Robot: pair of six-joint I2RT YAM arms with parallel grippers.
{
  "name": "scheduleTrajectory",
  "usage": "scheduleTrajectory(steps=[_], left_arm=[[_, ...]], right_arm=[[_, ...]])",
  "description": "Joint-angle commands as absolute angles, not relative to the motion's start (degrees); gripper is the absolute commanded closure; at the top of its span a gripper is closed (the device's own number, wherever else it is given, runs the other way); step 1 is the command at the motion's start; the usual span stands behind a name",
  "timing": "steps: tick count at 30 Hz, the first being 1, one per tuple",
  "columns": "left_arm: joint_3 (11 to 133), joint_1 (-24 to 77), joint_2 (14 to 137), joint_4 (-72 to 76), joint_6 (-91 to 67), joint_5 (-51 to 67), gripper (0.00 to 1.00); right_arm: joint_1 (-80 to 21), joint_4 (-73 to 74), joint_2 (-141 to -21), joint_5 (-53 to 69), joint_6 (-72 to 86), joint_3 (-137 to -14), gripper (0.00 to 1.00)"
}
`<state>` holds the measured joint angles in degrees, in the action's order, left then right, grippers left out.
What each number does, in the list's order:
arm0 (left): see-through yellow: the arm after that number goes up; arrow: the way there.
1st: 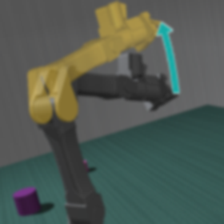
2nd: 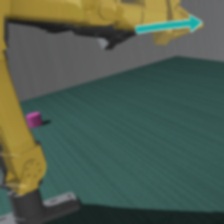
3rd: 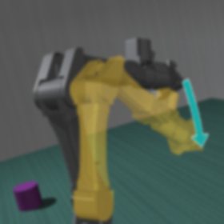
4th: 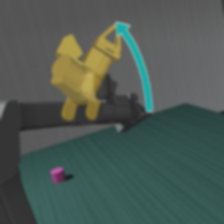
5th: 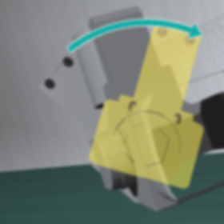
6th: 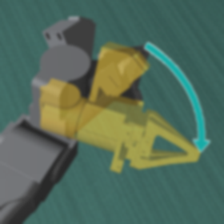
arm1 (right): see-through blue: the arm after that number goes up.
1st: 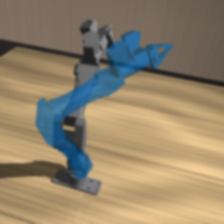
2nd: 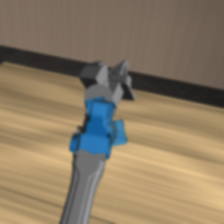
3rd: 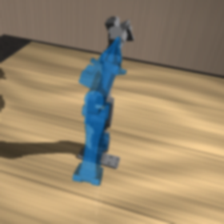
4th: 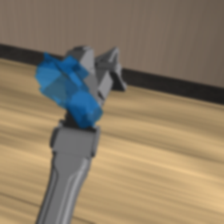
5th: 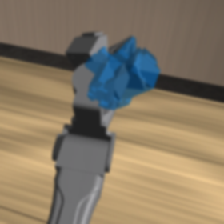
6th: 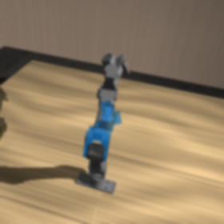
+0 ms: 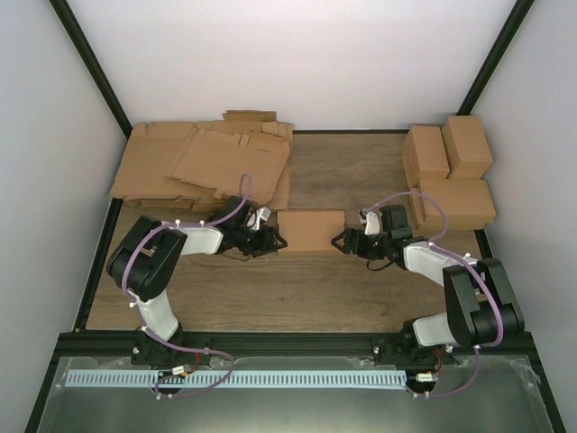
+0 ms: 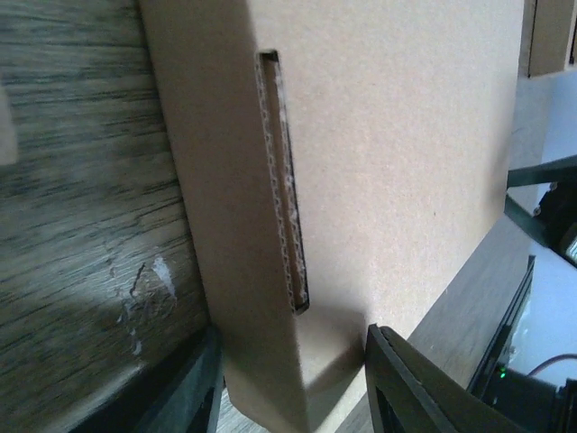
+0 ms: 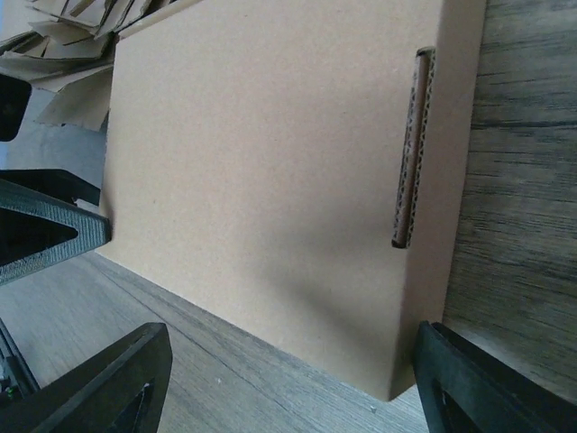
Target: Fold the paper box
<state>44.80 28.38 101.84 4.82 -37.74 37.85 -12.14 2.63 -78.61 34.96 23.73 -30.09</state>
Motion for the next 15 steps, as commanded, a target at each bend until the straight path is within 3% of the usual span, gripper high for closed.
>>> scheduleTrajectory(steps=[1,15], left_arm=[[45.96,28.73,101.12,7.23,-39.31,39.59,0.56],[46.63,30.83,91.68,7.71,-46.51,46.18,0.69]], right_arm=[[-11.58,-0.83,-80.21,38.74,24.74,-29.97,0.24],[-11.60,0.76,-76.60,38.88,25.26,-28.44,0.29]])
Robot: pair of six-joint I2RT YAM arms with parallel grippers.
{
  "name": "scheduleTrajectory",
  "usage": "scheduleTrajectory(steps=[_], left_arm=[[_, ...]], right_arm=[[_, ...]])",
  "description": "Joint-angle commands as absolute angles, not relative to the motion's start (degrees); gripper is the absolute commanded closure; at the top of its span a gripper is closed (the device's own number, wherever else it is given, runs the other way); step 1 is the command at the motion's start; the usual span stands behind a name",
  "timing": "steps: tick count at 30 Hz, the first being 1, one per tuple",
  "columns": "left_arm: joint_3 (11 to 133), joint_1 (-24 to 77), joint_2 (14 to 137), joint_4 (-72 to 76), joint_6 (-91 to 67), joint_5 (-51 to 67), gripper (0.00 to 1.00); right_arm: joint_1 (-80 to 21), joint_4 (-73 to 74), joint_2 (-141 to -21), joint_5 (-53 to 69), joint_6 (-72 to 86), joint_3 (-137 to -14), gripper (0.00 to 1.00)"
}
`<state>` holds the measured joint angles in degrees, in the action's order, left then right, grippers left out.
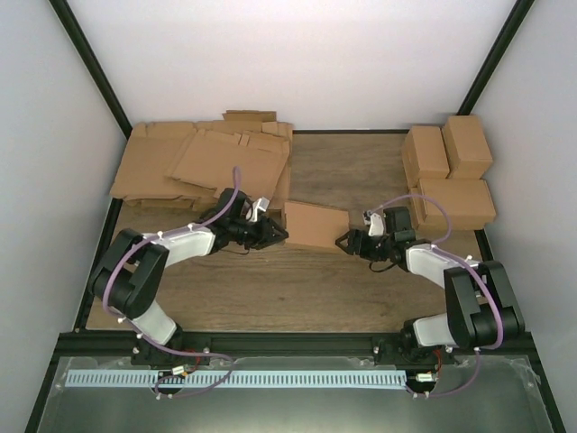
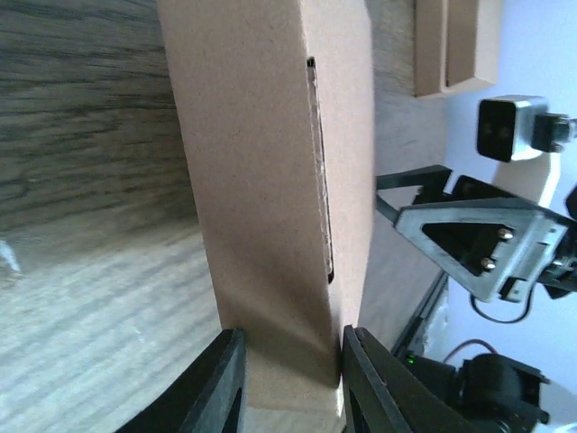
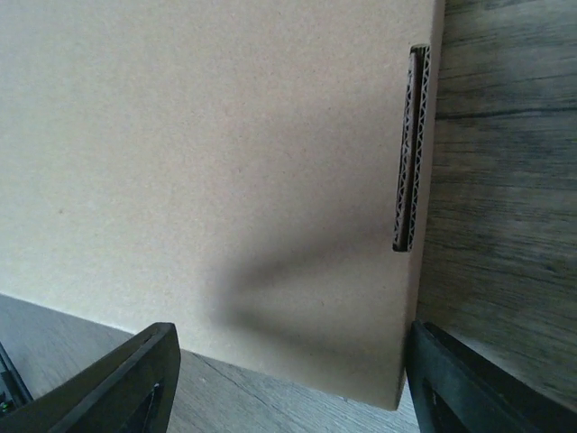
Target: Fold the paper box
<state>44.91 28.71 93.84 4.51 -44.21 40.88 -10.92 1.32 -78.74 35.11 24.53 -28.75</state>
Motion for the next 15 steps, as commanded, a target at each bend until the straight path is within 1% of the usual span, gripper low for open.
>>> scheduleTrajectory(steps=[1,3,4,5,7,9,12,15], left_arm=[[46.67,30.79,91.13,7.73,-46.91,46.28,0.69],[46.62,30.98,90.08,8.31,-48.22,46.66,0.69],[46.66,31.09,89.61,9.11,-49.12,46.92,0.67],[46.46,31.27,89.17,10.17,-49.99,47.17,0.61],[46.50,32.04,88.55,11.62,-51.32,47.28,0.46],[46.98,33.18,88.76,12.34,-51.65,47.44,0.36],[47.48,34.87,90.64,13.44,-52.88,47.99,0.26],[47.20,36.07,91.40,16.53,-55.10,48.45,0.22]], right_arm=[[-11.59,0.69,-76.13,38.69,25.33,-28.29,0.29],[-11.55,0.70,-75.57,38.42,25.46,-28.15,0.29],[-11.55,0.62,-75.54,38.53,25.36,-28.07,0.29],[-11.51,0.41,-75.67,38.88,25.38,-27.96,0.29],[-11.60,-0.22,-76.29,39.71,25.34,-27.59,0.30],[-11.58,-1.22,-76.82,40.58,25.59,-27.01,0.30],[-11.56,-2.59,-77.04,41.71,26.00,-26.18,0.31],[-11.58,-2.50,-76.72,41.88,25.72,-25.93,0.31]])
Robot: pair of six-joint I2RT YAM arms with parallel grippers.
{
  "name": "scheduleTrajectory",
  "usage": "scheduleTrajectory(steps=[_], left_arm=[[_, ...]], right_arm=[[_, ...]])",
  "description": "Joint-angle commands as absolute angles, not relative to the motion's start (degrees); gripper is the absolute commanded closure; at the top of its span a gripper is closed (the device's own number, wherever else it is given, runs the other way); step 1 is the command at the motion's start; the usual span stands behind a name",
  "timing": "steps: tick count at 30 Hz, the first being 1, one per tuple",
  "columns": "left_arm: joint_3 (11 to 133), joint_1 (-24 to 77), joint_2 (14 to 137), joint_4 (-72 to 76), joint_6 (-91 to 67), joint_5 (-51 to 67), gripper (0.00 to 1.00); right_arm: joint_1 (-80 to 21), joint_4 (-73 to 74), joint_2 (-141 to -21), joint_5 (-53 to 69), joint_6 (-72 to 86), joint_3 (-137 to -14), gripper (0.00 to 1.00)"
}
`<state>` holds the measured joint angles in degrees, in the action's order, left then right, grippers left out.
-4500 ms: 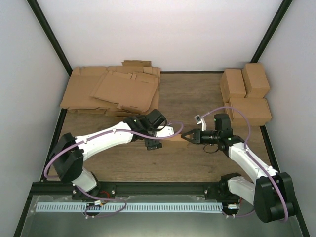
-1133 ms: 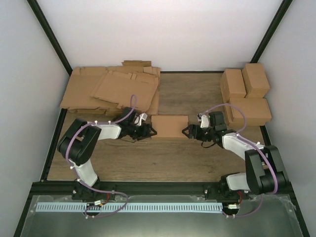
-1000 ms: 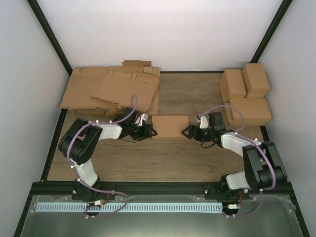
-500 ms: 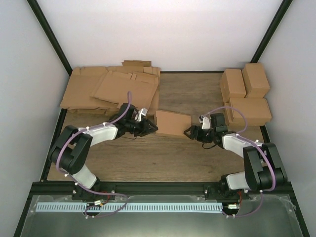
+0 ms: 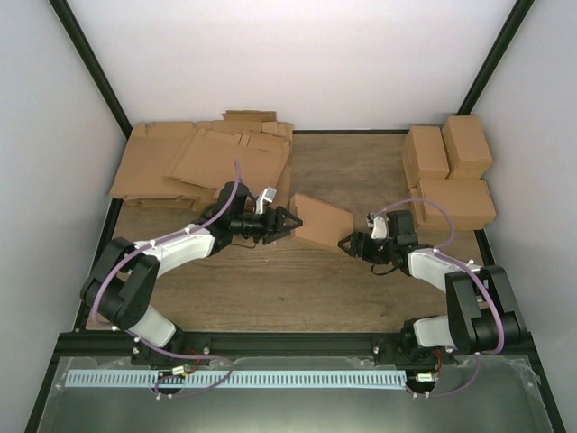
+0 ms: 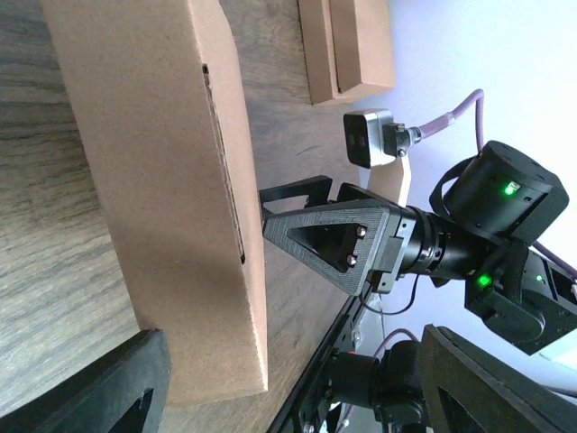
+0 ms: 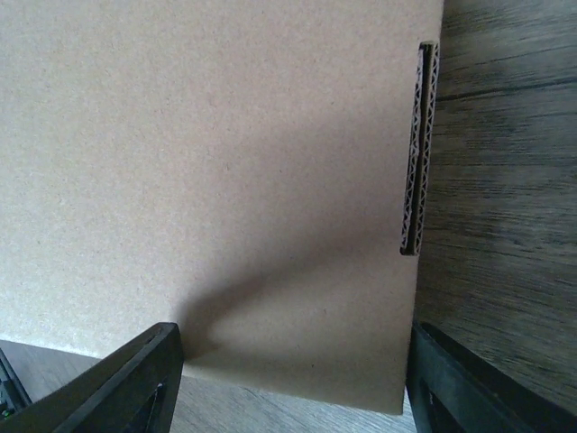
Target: Fold the paper box
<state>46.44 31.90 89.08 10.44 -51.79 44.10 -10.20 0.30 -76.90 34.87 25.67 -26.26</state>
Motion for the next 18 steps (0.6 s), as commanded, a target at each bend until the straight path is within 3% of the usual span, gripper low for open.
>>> scheduleTrajectory(steps=[1,18], left_arm=[[47.31,36.45,91.21,16.95,-55.52,48.29,0.20],[58.17,45.47,89.96,12.81,-58.44,44.62,0.20]], right_arm=[[-11.60,-2.32,-76.50,41.72,25.55,-25.71,0.31],[-11.52,-4.33,-65.20,36.05,29.54,-17.62,0.28]])
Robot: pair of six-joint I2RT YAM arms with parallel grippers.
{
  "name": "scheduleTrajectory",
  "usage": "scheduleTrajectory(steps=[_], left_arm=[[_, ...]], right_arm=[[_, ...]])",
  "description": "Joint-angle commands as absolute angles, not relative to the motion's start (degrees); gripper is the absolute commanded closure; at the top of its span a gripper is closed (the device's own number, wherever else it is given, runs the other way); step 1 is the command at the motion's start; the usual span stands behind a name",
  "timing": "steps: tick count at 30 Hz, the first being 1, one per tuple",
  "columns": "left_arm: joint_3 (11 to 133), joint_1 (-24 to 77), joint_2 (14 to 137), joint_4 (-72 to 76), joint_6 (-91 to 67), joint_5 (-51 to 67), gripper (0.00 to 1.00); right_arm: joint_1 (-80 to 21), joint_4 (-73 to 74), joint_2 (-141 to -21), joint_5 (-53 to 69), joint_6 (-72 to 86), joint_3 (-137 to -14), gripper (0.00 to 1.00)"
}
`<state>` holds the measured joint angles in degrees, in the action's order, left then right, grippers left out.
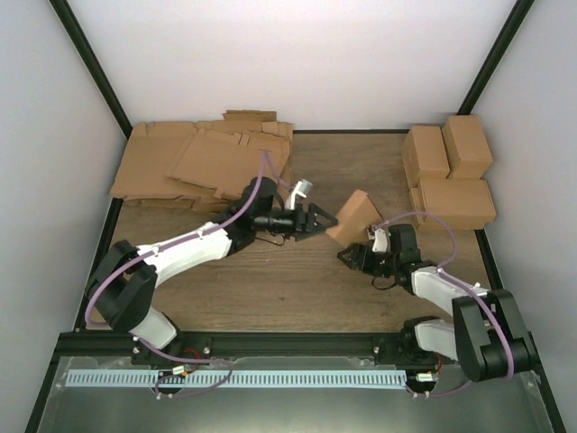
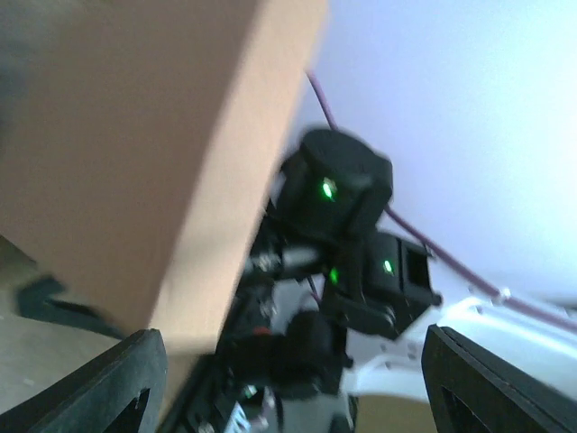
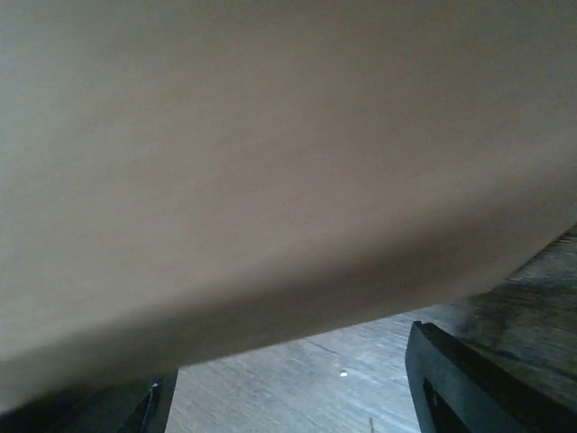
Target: Fold the paper box
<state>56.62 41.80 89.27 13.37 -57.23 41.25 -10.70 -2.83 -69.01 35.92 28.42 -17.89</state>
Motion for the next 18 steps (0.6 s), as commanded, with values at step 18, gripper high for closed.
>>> scheduleTrajectory(steps=[18], left_arm=[[72.26,47.77,95.71,-14.15,-35.27,32.60,0.10]], right_arm=[[-11.46,5.45,-42.39,20.80,34.31,-12.93,0.18]])
